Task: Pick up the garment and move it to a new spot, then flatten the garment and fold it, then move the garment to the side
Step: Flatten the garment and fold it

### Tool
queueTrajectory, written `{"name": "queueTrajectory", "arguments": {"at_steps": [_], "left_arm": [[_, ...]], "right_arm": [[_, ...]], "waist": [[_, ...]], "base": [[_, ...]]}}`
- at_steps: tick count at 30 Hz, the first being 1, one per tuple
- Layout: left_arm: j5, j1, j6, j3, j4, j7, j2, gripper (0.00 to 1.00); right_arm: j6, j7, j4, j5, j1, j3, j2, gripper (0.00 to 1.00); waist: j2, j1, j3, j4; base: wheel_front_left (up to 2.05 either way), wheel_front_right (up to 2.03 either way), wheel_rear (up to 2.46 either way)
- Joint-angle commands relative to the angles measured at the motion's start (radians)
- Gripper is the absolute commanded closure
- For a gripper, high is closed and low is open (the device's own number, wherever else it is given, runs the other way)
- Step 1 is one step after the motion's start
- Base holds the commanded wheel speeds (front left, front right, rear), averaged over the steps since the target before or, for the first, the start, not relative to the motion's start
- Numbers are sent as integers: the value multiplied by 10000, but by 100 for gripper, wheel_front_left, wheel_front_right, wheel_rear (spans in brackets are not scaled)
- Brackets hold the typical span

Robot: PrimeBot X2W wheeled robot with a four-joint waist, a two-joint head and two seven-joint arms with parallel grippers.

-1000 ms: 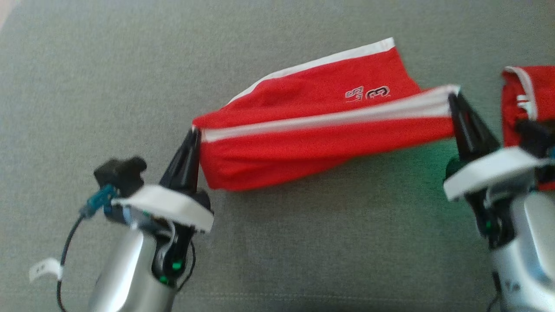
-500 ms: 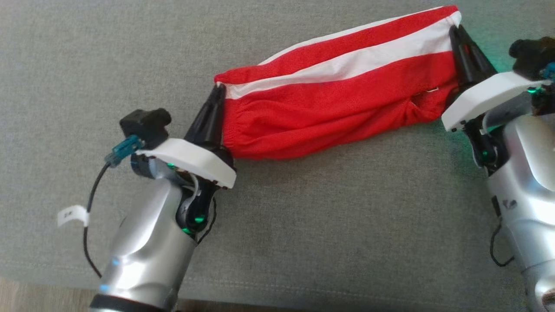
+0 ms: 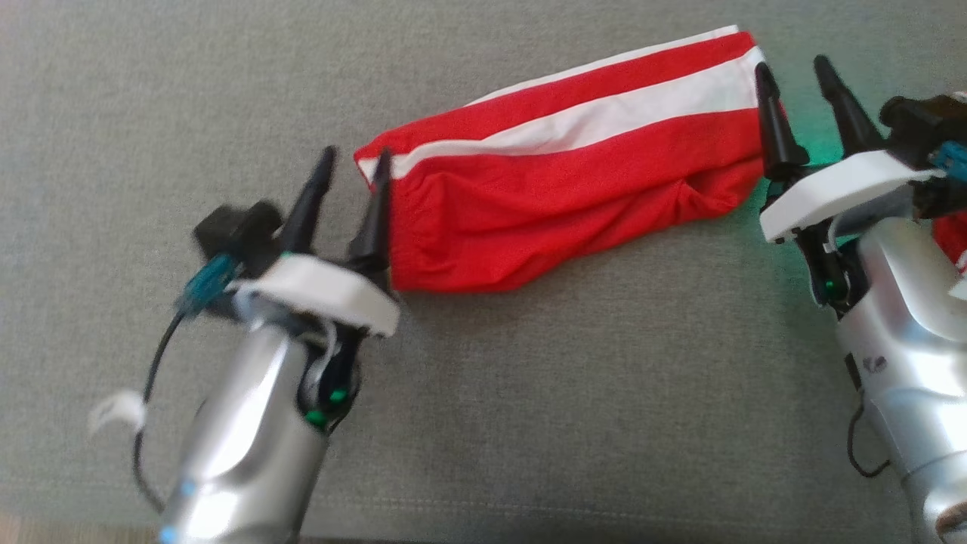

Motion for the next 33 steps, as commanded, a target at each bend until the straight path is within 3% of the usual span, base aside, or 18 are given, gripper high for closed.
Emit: {"name": "queueTrajectory", "arguments": {"at_steps": [1, 10, 15, 25, 33], "left_arm": [[298, 298, 139, 579, -649, -121, 309, 0], [1677, 1779, 612, 1785, -2490, -123, 549, 0], [2400, 2434, 783, 2004, -3270, -123, 667, 0], [3007, 3458, 820, 1845, -3461, -123, 885, 0], [2990, 3705, 842, 1878, -3363, -124, 880, 0]], "right_arm": [[-9, -209, -566, -190, 244, 6, 48, 0], [-9, -370, -3404, -1624, 2216, -1435, 389, 0], [-9, 219, -5115, -2459, 3741, -2165, 841, 0], [-9, 1509, -7483, -3258, 6008, -3067, 1635, 0], [-9, 1994, -8236, -3349, 6677, -3129, 1880, 0]], "waist": [[0, 0, -191, -158], [0, 0, -964, -506], [0, 0, -1430, -625], [0, 0, -1916, -805], [0, 0, -2029, -900]], "base": [[0, 0, 0], [0, 0, 0], [0, 0, 0], [0, 0, 0], [0, 0, 0]]}}
